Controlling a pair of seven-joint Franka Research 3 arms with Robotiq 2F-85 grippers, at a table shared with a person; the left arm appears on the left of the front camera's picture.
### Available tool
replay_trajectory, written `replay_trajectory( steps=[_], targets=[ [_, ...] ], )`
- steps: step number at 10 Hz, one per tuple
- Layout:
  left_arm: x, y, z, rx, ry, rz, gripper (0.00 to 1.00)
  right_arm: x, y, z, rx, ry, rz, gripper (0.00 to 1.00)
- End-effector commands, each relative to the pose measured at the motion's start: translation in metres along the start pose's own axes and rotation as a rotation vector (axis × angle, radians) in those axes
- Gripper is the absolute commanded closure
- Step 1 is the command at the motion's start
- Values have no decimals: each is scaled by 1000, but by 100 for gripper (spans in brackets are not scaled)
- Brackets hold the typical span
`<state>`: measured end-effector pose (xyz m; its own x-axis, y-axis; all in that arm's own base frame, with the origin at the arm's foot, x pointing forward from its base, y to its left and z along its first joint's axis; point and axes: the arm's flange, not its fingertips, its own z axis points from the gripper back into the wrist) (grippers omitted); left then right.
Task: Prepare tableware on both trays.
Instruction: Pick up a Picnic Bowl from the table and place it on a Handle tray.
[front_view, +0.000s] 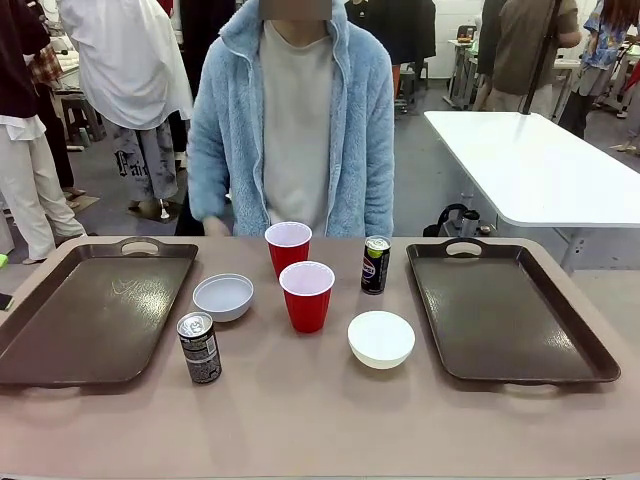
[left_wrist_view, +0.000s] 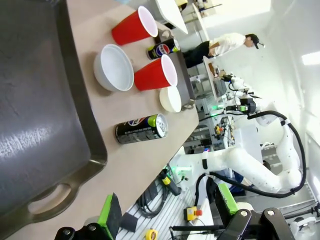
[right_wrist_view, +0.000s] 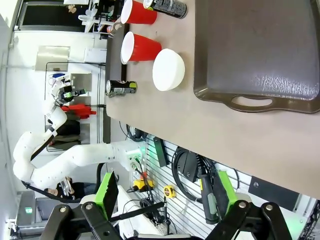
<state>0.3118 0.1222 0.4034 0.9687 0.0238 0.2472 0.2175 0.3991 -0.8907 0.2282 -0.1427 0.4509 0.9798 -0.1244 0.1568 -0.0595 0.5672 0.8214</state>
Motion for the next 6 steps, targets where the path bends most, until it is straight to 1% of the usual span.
replay_trajectory(
  steps=[1, 6],
  targets=[
    [0, 0, 1, -7, -6, -3, 0, 0, 3, 1, 15, -7, 2, 0],
    [0, 0, 1, -7, -6, -3, 0, 0, 3, 1, 15, -7, 2, 0]
  ],
)
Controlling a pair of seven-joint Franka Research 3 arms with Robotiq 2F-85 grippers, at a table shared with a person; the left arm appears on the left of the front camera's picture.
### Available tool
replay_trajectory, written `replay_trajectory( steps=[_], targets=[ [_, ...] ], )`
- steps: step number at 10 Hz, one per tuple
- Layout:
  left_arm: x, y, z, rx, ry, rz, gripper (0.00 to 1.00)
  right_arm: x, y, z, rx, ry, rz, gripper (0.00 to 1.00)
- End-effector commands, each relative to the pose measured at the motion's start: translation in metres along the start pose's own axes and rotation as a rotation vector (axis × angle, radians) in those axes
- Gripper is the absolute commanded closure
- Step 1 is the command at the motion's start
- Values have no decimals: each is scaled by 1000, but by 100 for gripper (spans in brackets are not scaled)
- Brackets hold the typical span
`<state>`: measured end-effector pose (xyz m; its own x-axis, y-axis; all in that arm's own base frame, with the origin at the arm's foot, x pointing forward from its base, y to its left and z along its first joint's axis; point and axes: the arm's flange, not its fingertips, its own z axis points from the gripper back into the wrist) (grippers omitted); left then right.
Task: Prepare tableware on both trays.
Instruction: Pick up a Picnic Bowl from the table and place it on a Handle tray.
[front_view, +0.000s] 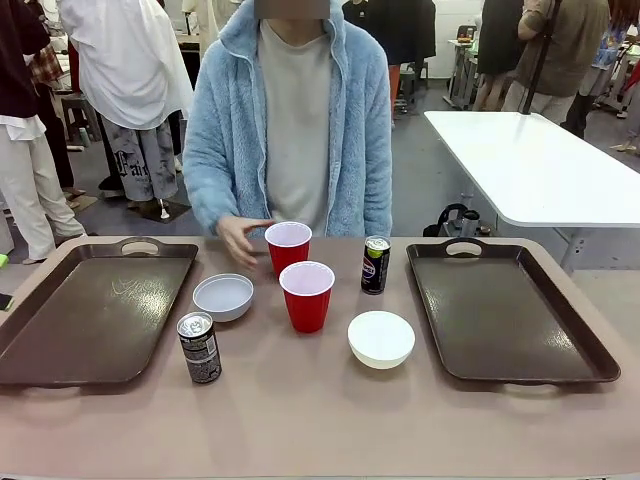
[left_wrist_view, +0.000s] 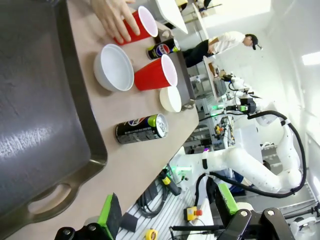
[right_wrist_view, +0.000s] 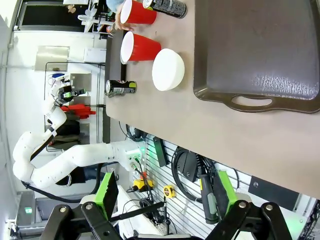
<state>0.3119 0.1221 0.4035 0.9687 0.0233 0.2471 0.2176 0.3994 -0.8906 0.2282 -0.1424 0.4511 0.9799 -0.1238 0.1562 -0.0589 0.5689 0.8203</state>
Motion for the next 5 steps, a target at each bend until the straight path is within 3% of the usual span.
replay_trajectory(
  steps=[1, 5],
  targets=[
    [0, 0, 1, -7, -6, -3, 0, 0, 3, 1, 17, -8, 3, 0],
    [0, 0, 1, -7, -6, -3, 0, 0, 3, 1, 17, -8, 3, 0]
  ],
)
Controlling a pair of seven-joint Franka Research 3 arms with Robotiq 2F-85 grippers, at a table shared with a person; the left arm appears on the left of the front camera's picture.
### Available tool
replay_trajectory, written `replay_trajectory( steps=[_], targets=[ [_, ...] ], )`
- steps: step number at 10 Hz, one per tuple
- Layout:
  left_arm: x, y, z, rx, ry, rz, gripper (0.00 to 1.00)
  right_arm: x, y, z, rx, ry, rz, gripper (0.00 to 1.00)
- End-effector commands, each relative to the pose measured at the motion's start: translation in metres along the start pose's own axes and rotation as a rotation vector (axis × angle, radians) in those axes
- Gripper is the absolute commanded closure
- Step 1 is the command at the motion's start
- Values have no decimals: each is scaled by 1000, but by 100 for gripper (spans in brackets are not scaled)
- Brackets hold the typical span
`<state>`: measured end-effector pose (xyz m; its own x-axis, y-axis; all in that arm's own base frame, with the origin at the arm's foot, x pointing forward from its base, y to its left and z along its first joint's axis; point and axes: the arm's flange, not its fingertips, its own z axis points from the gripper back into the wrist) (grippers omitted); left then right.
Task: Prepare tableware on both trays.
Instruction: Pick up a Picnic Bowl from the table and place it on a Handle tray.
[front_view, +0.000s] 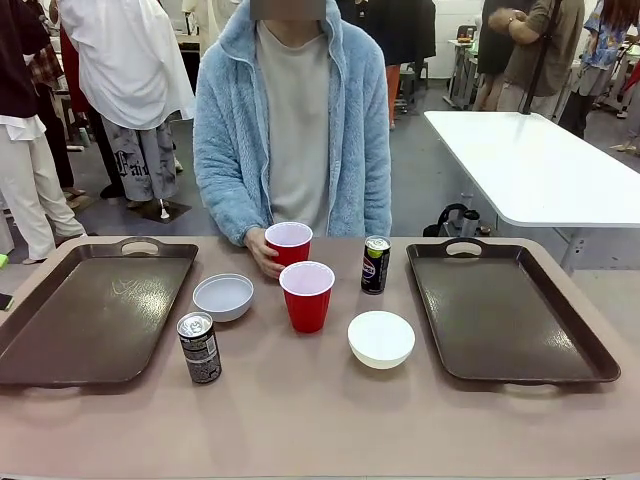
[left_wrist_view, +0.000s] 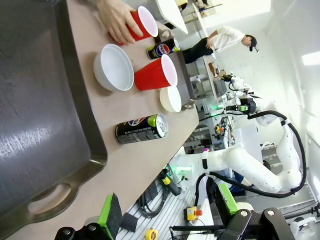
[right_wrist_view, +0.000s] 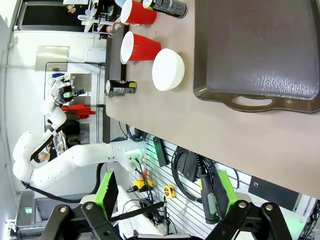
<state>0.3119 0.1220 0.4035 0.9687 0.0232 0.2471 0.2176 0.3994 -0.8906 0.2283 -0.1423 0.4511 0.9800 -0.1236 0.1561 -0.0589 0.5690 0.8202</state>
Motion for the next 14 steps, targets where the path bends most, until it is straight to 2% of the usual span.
replay_trajectory(
  steps=[1, 2, 3, 5, 6, 7, 9, 11, 13, 14],
  targets=[
    [0, 0, 1, -7, -6, -3, 0, 0, 3, 1, 17, -8, 3, 0],
    [0, 0, 1, -7, -6, -3, 0, 0, 0, 0, 0, 0, 0, 0],
    [0, 0, 1, -7, -6, -3, 0, 25, 19, -7, -136, 7, -50, 0],
    [0, 0, 1, -7, -6, -3, 0, 82, 59, -44, -247, 121, -152, 0],
    [0, 0, 1, -7, -6, -3, 0, 107, 87, -71, -368, 146, -170, 0],
    [0, 0, 1, -7, -6, -3, 0, 118, 119, -99, -456, 152, -150, 0],
    [0, 0, 1, -7, -6, -3, 0, 115, 170, -168, -652, 172, -86, 0],
    [0, 0, 1, -7, -6, -3, 0, 101, 191, -241, -839, 164, -19, 0],
    [0, 0, 1, -7, -6, -3, 0, 89, 200, -290, -909, 151, 21, 0],
    [0, 0, 1, -7, -6, -3, 0, 80, 208, -307, -882, 164, 47, 0]
  ],
)
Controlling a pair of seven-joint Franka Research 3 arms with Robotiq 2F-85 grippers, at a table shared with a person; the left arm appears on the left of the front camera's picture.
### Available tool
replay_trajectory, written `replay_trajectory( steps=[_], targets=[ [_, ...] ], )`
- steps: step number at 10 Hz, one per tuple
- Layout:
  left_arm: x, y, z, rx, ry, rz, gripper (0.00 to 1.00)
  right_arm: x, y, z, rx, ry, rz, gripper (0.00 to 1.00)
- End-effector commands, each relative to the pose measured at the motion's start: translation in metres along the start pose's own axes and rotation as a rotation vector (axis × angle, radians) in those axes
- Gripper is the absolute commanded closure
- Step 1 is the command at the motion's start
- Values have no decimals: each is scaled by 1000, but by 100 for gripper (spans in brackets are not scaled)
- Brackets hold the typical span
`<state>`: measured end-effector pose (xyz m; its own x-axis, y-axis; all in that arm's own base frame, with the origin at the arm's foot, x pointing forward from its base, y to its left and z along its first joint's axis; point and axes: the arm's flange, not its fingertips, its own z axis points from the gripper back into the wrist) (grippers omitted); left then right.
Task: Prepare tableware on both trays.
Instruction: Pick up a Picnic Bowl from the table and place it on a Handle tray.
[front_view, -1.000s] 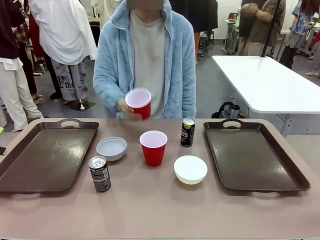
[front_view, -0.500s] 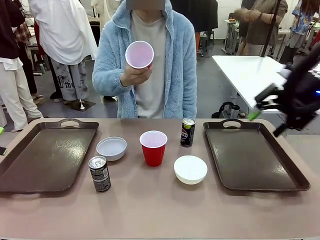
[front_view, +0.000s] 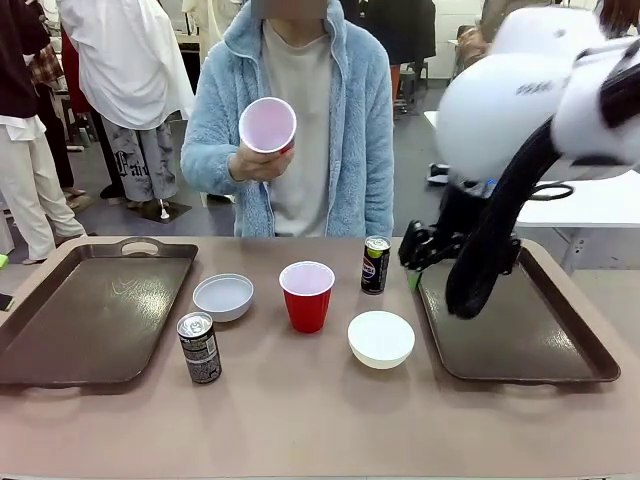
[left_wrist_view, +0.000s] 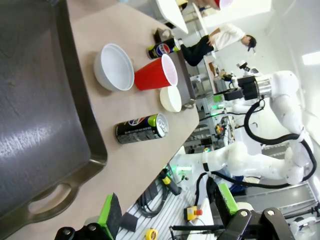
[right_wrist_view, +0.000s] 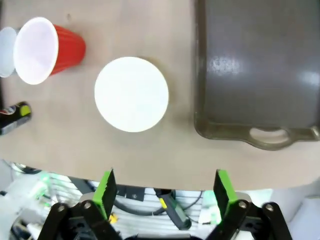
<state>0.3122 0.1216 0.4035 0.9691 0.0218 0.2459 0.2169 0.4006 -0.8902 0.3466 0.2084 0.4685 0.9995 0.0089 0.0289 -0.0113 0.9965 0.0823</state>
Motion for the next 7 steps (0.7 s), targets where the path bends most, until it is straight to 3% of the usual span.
replay_trajectory(
  steps=[1, 7],
  targets=[
    [-1, 0, 2, -9, -8, -4, 0, 1, -17, 12, 19, 3, -17, 0],
    [-1, 0, 2, -9, -8, -4, 0, 5, -18, 12, 43, 2, -36, 0]
  ],
)
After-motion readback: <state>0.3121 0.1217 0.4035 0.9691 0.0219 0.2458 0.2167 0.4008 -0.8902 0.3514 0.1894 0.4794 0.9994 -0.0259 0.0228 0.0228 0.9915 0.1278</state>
